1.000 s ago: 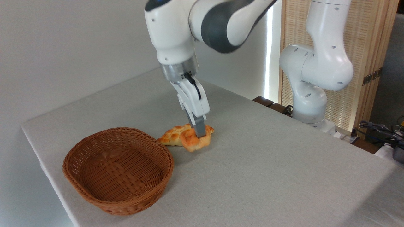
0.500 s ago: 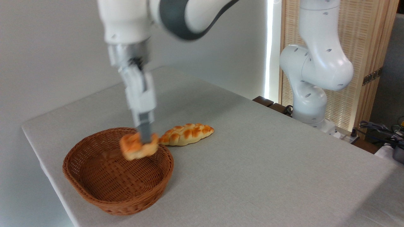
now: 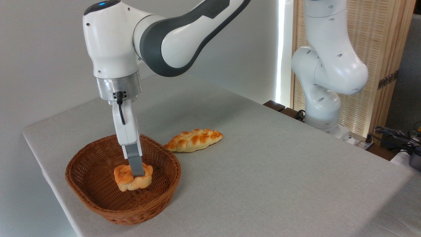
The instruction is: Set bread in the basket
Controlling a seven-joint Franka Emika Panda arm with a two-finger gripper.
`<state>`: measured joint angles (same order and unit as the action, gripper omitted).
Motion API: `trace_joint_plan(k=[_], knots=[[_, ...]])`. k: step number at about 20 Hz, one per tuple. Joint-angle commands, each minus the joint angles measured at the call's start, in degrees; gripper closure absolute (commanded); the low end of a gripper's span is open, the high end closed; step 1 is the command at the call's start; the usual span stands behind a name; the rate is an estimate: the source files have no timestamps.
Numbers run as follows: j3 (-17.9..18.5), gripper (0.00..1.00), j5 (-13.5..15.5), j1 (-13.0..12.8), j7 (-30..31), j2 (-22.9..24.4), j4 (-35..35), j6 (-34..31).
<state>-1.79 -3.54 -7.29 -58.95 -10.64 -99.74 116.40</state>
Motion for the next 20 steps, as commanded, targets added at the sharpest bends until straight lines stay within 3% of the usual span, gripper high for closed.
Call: trace_joint_plan(k=[1, 6, 8, 12, 15, 20], knots=[[-0.15, 0.00, -1.29, 0.18, -1.17, 0.18, -0.46, -0.20], [-0.41, 0.00, -1.20, 0.18, -1.08, 0.00, -0.90, -0.20], [-0.32, 0.00, 0.20, 0.26, -0.39, 0.79, -0.37, -0.38], [-0.15, 0.00, 7.05, 2.10, 7.16, 6.84, 0.34, -1.17], [-0.32, 0.00, 7.32, 4.30, 12.35, 11.68, 0.34, -7.82], [-0.23, 0.00, 7.23, 4.75, 13.50, 16.00, 0.42, -20.32]])
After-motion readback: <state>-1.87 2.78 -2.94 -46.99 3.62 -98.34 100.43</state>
